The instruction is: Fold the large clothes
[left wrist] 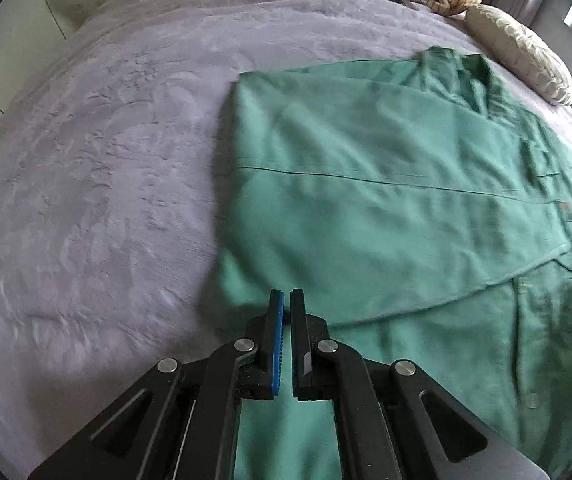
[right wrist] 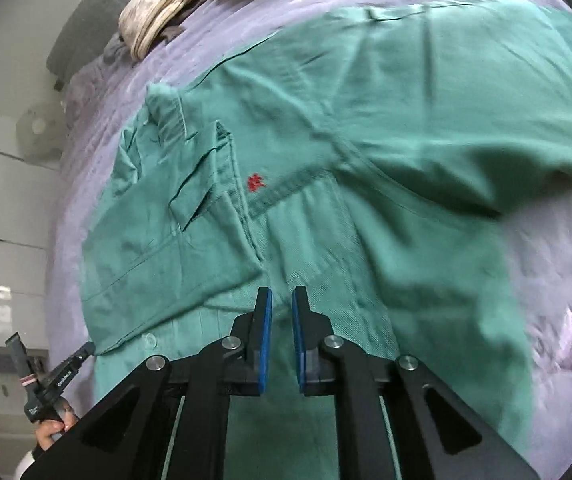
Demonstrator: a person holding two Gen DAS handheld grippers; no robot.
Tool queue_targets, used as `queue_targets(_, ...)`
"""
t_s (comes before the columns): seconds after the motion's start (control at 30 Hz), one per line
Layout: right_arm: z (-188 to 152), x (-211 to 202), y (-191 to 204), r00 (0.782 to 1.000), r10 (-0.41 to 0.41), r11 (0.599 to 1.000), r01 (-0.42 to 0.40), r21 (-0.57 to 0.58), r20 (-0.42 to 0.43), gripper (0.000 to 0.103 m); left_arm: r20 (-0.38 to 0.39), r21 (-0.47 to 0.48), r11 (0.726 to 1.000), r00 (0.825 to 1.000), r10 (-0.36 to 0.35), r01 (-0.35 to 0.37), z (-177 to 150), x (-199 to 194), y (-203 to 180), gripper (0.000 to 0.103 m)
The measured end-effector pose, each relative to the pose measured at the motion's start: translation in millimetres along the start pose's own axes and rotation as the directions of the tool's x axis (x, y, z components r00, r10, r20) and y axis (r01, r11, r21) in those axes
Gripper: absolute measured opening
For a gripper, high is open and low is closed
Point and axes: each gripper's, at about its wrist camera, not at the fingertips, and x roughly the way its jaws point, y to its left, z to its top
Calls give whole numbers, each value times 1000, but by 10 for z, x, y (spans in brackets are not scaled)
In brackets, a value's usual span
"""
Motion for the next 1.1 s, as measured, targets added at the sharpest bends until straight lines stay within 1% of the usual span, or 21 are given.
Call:
queue_targets(0.13,-127,-175,-125,999,36,999,-36,38,-3,12,-15,15,1000,1000,-10,10,-88,-108,-365,4)
queue_targets(0.2,-184,-230,-185,999,51,997,-50,55,-11,12,-26,30,998,998,-54,55,-154,-123,-582,4)
queue_targets(0.27,-228,-261,-256,997,73,994,-71,81,-23,18,-43,44,996,997,-71,73,-216,-112,-767,4)
queue_targets(0.33,-270,-290,-337,996,84,991,-81,106,-32,31,-59,71,995,996,-62,66,-285,-84,-954,4)
queue_targets(0.37,-285,-310,-367,996,83,991,-79,110,-30,35,-63,80,995,996,-58,63,-308,-85,-1019,4)
queue_targets(0.4,-297,-333,-395,996,82,991,-79,111,-27,42,-70,89,994,996,-62,68,-337,-75,-1110,4)
queue_targets(0.43,-307,-358,-426,996,84,990,-81,114,-24,46,-66,96,992,995,-73,80,-387,-75,-1183,4)
queue_targets(0.53,-326,-438,-532,995,97,987,-95,128,-12,47,-80,122,989,994,-70,80,-443,-64,-1405,5)
queue_targets(0.57,-328,-458,-565,995,101,986,-99,133,-10,47,-83,132,988,994,-65,75,-456,-65,-1475,45)
queue_targets(0.6,-329,-477,-597,994,107,985,-105,139,-7,51,-93,141,988,994,-52,65,-460,-60,-1556,86)
queue_targets(0.63,-327,-502,-634,993,116,983,-114,145,-3,58,-89,145,989,996,-22,35,-462,-46,-1629,98)
queue_targets(0.67,-325,-530,-669,992,124,981,-123,149,4,60,-83,158,987,996,-14,27,-473,-18,-1702,103)
queue_targets(0.77,-299,-620,-766,990,136,978,-138,156,26,61,-63,192,981,998,-15,27,-526,129,-1937,103)
queue_targets(0.83,-270,-680,-845,990,133,977,-138,160,40,61,-51,199,980,999,5,5,-536,221,-2070,103)
queue_targets(0.87,-255,-708,-887,990,133,977,-138,162,46,63,-45,198,980,999,18,-9,-537,264,-2127,103)
queue_targets(0.9,-235,-745,-935,990,131,976,-139,165,56,73,-38,192,981,999,26,-19,-532,318,-2189,103)
queue_targets(0.93,-207,-804,-1004,988,132,975,-143,170,75,80,-38,191,981,999,21,-13,-524,385,-2257,103)
queue_targets(0.97,-195,-845,-1050,987,132,974,-146,174,90,81,57,147,980,991,123,-130,-511,451,-2306,103)
queue_targets(1.03,-124,-979,-1212,983,123,970,-147,193,134,82,28,161,979,993,119,-121,-478,630,-2432,103)
queue_targets(1.07,-98,-1038,-1278,981,118,968,-148,201,154,83,13,172,979,994,111,-112,-469,723,-2506,103)
queue_targets(1.1,-56,-1126,-1384,975,111,965,-151,213,191,85,9,178,978,994,106,-106,-472,781,-2560,103)
